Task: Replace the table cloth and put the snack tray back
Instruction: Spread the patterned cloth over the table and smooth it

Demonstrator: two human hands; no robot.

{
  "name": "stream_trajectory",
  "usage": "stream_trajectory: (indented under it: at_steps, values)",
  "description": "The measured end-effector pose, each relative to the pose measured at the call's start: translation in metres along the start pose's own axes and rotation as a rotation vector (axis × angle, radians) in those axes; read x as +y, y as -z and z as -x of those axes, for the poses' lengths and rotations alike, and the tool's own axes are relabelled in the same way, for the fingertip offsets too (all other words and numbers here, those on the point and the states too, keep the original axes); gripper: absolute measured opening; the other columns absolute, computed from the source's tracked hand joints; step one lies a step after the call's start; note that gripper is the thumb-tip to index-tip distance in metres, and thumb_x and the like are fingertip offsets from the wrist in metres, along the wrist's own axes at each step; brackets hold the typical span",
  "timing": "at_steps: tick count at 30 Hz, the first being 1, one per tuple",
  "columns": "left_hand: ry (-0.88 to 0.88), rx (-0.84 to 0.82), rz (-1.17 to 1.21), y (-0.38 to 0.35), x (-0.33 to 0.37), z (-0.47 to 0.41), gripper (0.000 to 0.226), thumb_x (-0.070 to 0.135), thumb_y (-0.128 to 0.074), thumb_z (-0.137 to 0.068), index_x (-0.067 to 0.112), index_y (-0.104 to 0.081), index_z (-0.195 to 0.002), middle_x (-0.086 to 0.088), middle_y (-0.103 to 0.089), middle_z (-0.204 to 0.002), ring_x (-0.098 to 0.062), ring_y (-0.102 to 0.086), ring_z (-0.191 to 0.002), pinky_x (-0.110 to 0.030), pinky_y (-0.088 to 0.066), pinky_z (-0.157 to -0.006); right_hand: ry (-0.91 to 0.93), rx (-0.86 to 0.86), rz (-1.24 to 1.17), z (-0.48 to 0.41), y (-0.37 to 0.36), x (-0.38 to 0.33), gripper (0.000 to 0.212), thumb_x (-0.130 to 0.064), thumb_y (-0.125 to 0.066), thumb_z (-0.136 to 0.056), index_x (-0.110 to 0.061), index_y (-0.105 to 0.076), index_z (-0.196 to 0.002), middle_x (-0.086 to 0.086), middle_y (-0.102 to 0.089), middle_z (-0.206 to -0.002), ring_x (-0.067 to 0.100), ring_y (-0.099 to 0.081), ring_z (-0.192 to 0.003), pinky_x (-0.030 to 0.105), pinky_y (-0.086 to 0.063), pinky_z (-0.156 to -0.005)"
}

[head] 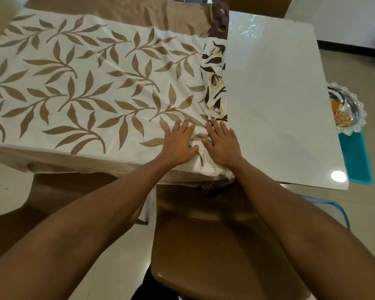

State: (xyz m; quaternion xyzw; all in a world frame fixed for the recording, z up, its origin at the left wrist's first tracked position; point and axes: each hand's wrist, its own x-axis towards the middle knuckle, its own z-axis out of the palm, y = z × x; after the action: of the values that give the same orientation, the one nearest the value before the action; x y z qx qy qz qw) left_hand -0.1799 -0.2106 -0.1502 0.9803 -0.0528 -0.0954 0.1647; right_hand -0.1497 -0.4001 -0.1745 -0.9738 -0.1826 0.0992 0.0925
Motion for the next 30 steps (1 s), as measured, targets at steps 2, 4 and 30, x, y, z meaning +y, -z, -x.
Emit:
stream_trajectory:
  at_steps: [2, 4, 30]
  values:
    - [0.018, -0.066, -0.003, -0.008, 0.009, -0.005, 0.076, 0.056, -0.045, -0.094, 0.025, -0.019, -0.158, -0.003, -0.004, -0.168, -0.029, -0.001, -0.154, -0.06, -0.003, -0.121, -0.027, 0.075, -0.033, 0.011, -0.007, 0.008, 0.063, -0.051, -0.021, -0.107, -0.024, -0.011, -0.163, 0.0, -0.009, -0.17, 0.025, -0.008, -0.157, 0.049, -0.006, -0.125]
    - [0.048, -0.104, -0.038, -0.019, 0.022, -0.005, 0.078, 0.065, -0.038, -0.094, 0.029, -0.013, -0.159, -0.002, 0.002, -0.168, -0.029, 0.004, -0.154, -0.061, 0.003, -0.119, -0.016, 0.127, -0.057, 0.019, -0.011, 0.02, 0.061, -0.049, -0.021, -0.107, -0.022, -0.016, -0.162, 0.001, -0.013, -0.17, 0.025, -0.013, -0.156, 0.048, -0.007, -0.125]
    - [0.854, 0.263, 1.062, 0.002, 0.138, -0.04, 0.019, 0.021, -0.048, -0.087, 0.014, -0.062, -0.098, -0.008, -0.064, -0.103, -0.026, -0.06, -0.099, -0.045, -0.051, -0.093, 0.049, 0.263, -0.786, 0.035, 0.009, 0.081, 0.036, -0.012, -0.044, -0.105, -0.011, -0.058, -0.138, 0.006, -0.058, -0.144, 0.016, -0.049, -0.135, 0.023, -0.034, -0.114]
